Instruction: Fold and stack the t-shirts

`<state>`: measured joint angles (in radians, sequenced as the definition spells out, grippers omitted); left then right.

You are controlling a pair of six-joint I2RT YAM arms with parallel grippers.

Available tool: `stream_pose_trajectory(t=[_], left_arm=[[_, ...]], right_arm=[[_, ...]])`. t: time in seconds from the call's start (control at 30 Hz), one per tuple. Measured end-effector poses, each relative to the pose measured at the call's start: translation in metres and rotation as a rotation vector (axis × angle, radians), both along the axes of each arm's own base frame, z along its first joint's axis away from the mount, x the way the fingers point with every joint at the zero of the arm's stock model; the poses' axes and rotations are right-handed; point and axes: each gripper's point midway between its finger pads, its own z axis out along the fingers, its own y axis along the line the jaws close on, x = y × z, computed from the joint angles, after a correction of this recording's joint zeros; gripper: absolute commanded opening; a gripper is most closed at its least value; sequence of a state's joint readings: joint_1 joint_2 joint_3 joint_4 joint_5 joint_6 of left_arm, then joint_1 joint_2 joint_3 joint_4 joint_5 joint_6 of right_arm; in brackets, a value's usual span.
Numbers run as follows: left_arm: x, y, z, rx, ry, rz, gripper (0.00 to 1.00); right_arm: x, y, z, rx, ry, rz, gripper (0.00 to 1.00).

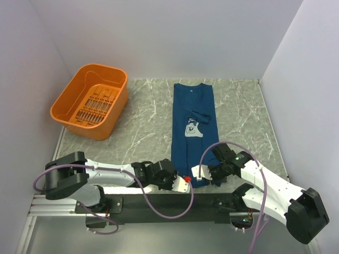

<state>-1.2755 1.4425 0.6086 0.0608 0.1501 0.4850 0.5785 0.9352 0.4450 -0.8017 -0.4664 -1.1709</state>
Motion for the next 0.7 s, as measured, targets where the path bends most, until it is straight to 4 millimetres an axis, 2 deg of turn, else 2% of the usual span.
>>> stream_pose_trajectory(t=[0.13,0.27,0.4,0.53,0.63,0.7], left_arm=[[0.002,-0.001,0.008,-0.011,0.029,-0.006,0.01],[0.022,-0.009,0.032,-0.08,0.049,0.013,0.01],[0.059,-0.018,0.061,-0.156,0.047,0.051,0.01],[0.109,-0.029,0.087,-0.219,0.035,0.1,0.01],[0.145,-0.036,0.096,-0.233,0.035,0.143,0.01],[0.171,-0.04,0.097,-0.232,0.036,0.176,0.01]], right_arm=[[0.003,0.002,0.022,0.035,0.011,-0.005,0.0],[0.028,0.002,0.058,0.112,-0.026,-0.079,0.0],[0.06,-0.005,0.084,0.152,-0.048,-0.176,0.0],[0.087,-0.011,0.092,0.163,-0.018,-0.257,0.0],[0.113,-0.012,0.098,0.167,0.005,-0.306,0.0],[0.139,-0.012,0.104,0.175,0.018,-0.342,0.0]])
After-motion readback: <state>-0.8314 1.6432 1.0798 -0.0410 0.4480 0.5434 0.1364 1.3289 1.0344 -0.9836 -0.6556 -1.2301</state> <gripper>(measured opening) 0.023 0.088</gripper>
